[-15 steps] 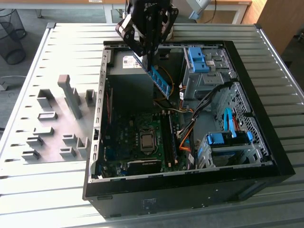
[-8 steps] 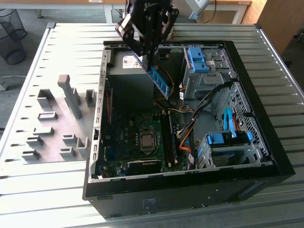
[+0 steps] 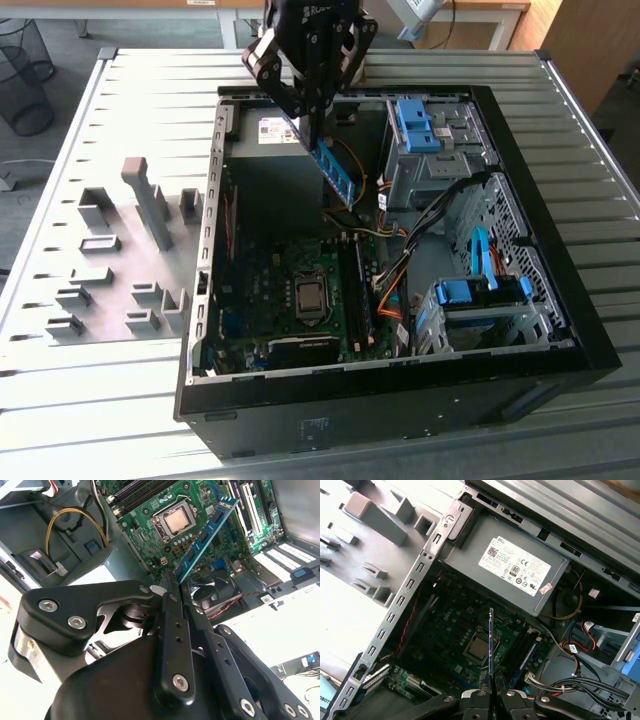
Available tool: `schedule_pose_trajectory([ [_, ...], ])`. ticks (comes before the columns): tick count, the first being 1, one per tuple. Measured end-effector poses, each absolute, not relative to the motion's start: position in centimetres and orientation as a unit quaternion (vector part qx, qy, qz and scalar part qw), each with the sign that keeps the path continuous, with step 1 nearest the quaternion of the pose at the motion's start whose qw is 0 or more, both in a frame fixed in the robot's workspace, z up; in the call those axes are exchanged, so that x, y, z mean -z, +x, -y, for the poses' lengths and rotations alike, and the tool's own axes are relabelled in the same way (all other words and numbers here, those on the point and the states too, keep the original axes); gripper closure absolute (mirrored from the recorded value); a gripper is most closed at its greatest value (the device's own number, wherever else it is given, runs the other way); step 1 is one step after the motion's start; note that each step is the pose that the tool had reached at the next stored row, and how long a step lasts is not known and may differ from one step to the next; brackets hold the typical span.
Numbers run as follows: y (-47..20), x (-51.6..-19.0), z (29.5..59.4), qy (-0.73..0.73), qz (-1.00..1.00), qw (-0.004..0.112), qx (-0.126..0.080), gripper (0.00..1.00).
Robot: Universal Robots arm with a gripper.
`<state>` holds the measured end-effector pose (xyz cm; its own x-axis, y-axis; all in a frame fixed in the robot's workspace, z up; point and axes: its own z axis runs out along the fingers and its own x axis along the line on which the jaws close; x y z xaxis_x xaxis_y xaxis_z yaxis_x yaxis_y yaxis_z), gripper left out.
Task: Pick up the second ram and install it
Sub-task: 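Insert the second ram into the second slot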
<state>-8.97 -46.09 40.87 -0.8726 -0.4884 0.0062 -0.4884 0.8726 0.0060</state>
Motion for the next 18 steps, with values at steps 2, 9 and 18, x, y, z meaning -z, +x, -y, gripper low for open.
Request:
schedule_pose_trajectory([
  [2,-8.97,-40.87,46.09,0.249,0.968,0.004,0.002,0.86],
  [9,-8.97,-40.86,46.09,0.238,0.971,0.004,0.002,0.86],
  [18,-8.97,-40.85,46.09,0.223,0.975,0.004,0.002,0.86],
])
